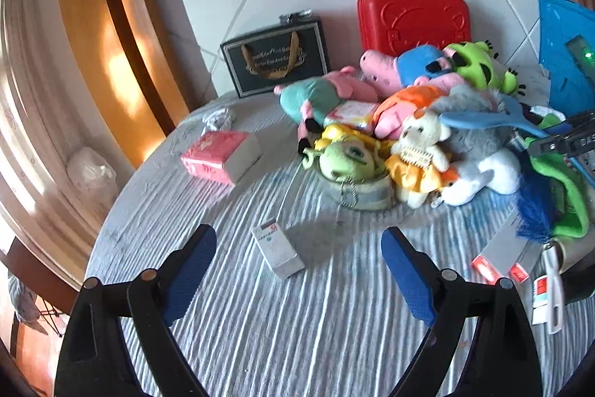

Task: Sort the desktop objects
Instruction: 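Grasp the blue three-armed toy with the right tool while the left tool grasps the eye-drop box, then lift the blue toy and eye-drop box and carry both over the blue crate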

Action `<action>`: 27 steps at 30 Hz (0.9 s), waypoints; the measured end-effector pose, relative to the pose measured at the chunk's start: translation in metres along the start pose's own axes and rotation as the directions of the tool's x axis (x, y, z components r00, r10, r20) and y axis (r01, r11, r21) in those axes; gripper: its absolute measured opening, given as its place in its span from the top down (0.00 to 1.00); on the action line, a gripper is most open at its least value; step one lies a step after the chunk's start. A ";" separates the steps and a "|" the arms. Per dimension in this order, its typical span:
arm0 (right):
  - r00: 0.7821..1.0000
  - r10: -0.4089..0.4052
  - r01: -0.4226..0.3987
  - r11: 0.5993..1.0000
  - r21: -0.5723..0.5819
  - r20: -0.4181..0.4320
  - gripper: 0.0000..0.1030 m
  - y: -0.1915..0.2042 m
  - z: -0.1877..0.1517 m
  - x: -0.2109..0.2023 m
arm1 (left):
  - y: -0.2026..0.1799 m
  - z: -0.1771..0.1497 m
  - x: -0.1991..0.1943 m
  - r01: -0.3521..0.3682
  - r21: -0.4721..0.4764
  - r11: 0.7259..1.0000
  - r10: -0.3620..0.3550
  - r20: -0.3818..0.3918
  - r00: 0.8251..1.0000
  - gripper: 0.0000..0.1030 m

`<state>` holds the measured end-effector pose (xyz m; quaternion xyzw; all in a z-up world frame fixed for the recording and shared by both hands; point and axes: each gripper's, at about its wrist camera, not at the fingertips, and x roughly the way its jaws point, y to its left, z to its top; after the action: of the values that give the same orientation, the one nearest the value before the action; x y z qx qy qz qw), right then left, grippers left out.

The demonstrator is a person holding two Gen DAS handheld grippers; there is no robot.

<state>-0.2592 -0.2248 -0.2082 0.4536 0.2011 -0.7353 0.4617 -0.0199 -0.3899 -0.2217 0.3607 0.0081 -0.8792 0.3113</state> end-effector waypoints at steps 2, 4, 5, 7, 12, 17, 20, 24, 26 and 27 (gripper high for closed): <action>1.000 0.006 -0.006 1.000 0.015 0.003 0.32 0.000 -0.001 0.002 | 0.010 -0.008 0.027 -0.020 -0.027 0.999 0.018 -0.046 0.999 0.11; 1.000 0.002 -0.002 1.000 0.029 0.002 0.32 -0.001 -0.003 0.004 | 0.018 -0.011 0.053 -0.020 -0.055 0.998 0.015 -0.086 0.996 0.11; 1.000 -0.003 0.003 1.000 0.031 0.001 0.32 0.000 -0.004 0.005 | 0.022 -0.011 0.068 -0.021 -0.072 0.997 0.013 -0.104 0.995 0.11; 1.000 -0.019 0.020 1.000 0.024 -0.003 0.32 0.002 -0.003 0.006 | 0.029 -0.012 0.094 -0.011 -0.109 0.994 -0.005 -0.149 0.989 0.11; 0.999 -0.043 0.043 0.999 0.023 -0.013 0.33 0.005 0.000 0.009 | 0.044 -0.020 0.142 0.009 -0.197 0.980 -0.059 -0.248 0.967 0.27; 0.999 -0.050 0.050 0.998 0.037 -0.016 0.33 0.005 -0.001 0.010 | 0.051 -0.024 0.137 0.073 -0.231 0.970 -0.128 -0.236 0.963 0.69; 0.999 -0.050 0.051 0.998 0.037 -0.012 0.33 0.004 -0.001 0.012 | 0.045 -0.028 0.129 0.107 -0.221 0.969 -0.160 -0.239 0.958 0.70; 0.998 -0.056 0.057 0.998 0.029 -0.021 0.33 0.004 0.001 0.020 | 0.035 -0.030 0.122 0.111 -0.183 0.977 -0.151 -0.224 0.963 0.70; 0.995 -0.095 0.096 0.995 0.007 -0.035 0.63 0.006 0.001 0.026 | 0.032 -0.030 0.121 0.107 -0.167 0.980 -0.143 -0.222 0.965 0.70; 0.990 -0.135 0.135 0.991 -0.006 -0.046 0.70 0.006 0.001 0.029 | 0.032 -0.029 0.122 0.107 -0.163 0.981 -0.142 -0.222 0.965 0.70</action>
<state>-0.2591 -0.2432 -0.2315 0.4553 0.2430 -0.7539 0.4066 -0.0506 -0.4746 -0.3142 0.4357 0.1330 -0.8456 0.2783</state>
